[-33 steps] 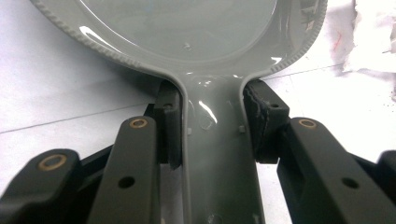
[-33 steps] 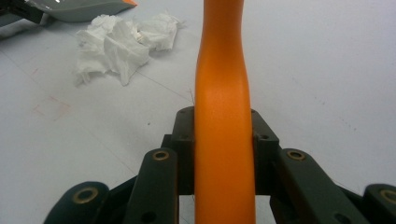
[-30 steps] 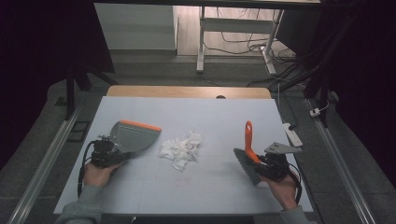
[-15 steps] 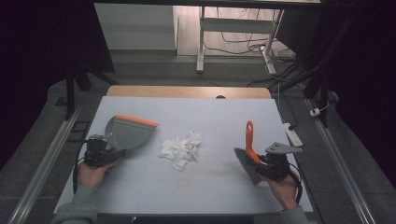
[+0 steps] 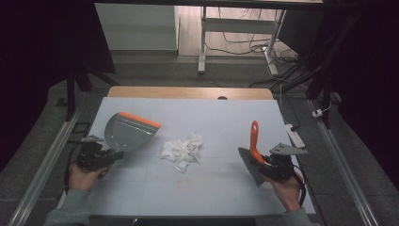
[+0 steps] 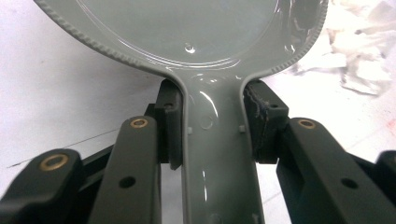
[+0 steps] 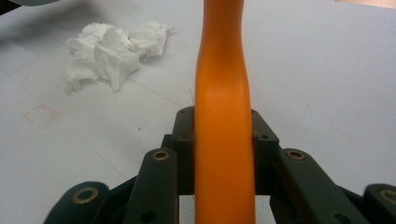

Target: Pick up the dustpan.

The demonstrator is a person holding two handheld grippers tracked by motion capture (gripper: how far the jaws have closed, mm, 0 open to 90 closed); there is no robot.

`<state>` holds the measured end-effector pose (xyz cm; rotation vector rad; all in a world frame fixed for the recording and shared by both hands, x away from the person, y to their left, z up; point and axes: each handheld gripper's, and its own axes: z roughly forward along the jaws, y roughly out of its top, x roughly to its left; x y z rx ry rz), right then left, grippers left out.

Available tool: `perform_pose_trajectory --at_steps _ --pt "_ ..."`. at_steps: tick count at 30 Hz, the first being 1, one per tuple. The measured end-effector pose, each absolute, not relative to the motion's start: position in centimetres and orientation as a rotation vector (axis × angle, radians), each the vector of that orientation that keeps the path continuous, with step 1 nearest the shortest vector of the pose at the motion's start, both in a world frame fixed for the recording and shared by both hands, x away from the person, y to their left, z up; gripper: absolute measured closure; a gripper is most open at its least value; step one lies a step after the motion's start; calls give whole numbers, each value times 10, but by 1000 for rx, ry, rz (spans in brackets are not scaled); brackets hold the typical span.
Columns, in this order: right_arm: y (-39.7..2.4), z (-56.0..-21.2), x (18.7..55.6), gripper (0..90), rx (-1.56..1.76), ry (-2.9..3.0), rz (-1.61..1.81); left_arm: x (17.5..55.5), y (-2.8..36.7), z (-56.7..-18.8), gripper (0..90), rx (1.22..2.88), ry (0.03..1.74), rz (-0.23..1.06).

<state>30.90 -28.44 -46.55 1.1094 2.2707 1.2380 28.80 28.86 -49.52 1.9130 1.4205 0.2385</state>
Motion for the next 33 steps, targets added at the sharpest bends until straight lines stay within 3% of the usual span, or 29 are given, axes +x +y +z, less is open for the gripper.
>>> perform_pose_trajectory --at_steps 12,33 --pt "-281 -464 308 698 1107 2260 1240 279 290 -484 621 1926 1256 143" --pt "-282 -461 309 697 1129 2219 1270 260 293 -478 621 2040 1129 121"
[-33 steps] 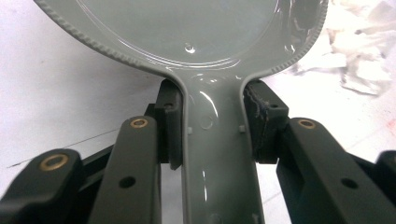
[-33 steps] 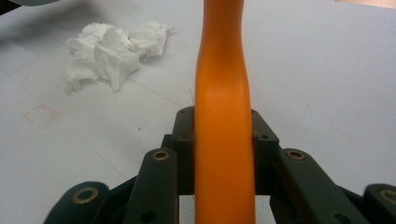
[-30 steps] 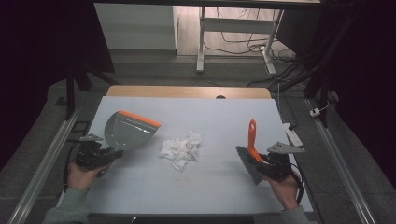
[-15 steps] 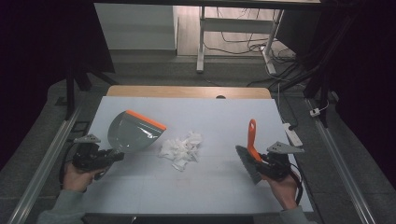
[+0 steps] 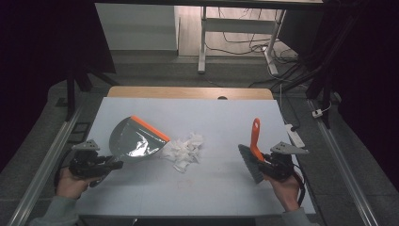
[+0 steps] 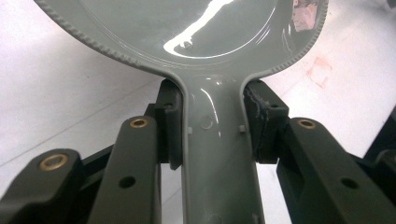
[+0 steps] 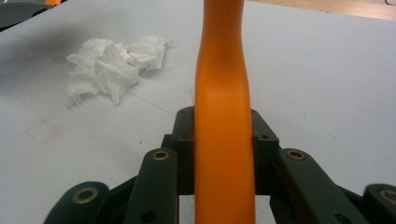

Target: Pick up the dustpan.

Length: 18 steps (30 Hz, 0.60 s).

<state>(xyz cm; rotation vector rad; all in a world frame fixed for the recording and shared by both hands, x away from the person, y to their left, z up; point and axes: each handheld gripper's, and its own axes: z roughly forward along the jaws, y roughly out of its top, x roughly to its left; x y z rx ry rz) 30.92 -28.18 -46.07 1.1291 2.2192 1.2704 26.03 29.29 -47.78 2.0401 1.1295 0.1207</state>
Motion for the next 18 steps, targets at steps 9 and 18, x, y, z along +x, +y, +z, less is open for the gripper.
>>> perform_pose_trajectory --at_steps 9,18 --pt "-281 -459 311 698 1124 2209 1289 254 294 -478 621 2080 1081 98" --pt "-267 -447 330 698 1088 2201 1330 246 286 -482 621 2119 1053 82"
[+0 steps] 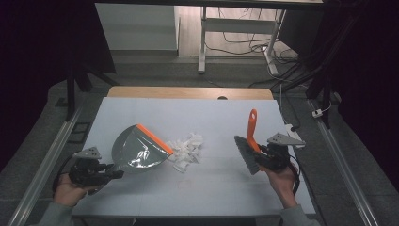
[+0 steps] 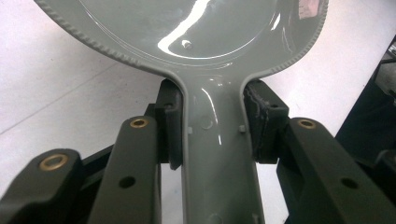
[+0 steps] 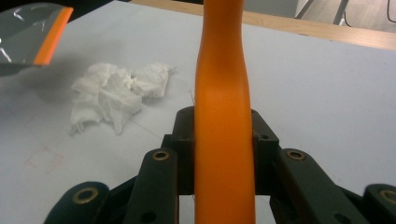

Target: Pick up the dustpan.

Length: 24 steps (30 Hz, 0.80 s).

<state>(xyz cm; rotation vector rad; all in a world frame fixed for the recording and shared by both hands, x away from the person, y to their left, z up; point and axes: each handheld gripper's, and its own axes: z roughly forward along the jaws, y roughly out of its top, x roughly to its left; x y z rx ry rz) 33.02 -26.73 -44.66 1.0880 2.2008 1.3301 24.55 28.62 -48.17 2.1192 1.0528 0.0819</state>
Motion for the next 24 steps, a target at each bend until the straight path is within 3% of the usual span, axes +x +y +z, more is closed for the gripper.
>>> perform_pose_trajectory --at_steps 24 --pt "-225 -452 365 698 1086 2276 1368 233 273 -493 621 2221 987 11"
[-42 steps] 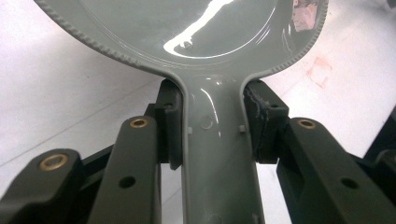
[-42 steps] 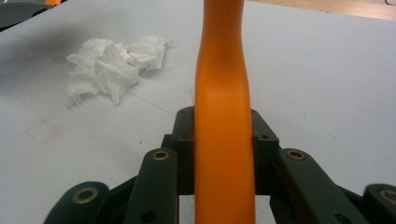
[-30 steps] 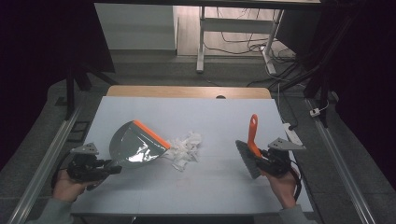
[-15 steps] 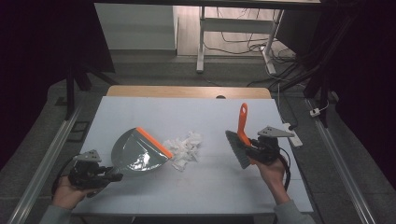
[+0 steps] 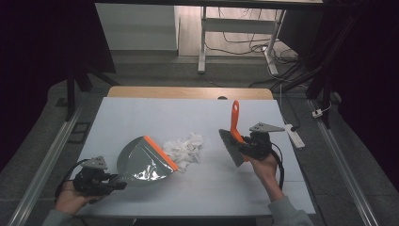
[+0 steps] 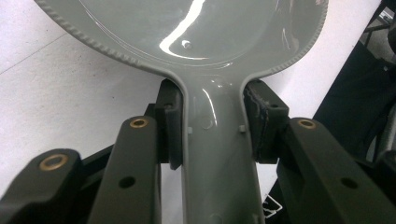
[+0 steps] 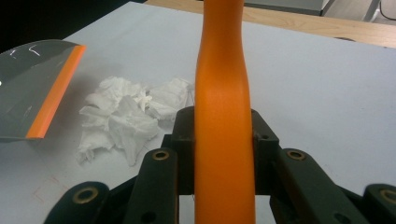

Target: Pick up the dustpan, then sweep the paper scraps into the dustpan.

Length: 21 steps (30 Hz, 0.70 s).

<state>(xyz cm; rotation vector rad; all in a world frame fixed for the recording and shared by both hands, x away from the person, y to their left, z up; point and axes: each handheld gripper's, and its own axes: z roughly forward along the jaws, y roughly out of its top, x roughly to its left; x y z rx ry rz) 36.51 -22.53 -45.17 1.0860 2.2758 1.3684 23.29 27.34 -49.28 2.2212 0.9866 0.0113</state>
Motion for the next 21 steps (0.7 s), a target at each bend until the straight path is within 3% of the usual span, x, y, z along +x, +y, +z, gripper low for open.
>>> perform_pose_trajectory --at_steps 13,21 --pt "-204 -454 378 698 1072 2305 1375 222 286 -498 620 2272 987 -14" --pt "-175 -451 405 698 1077 2355 1313 226 291 -502 620 2279 994 -38"
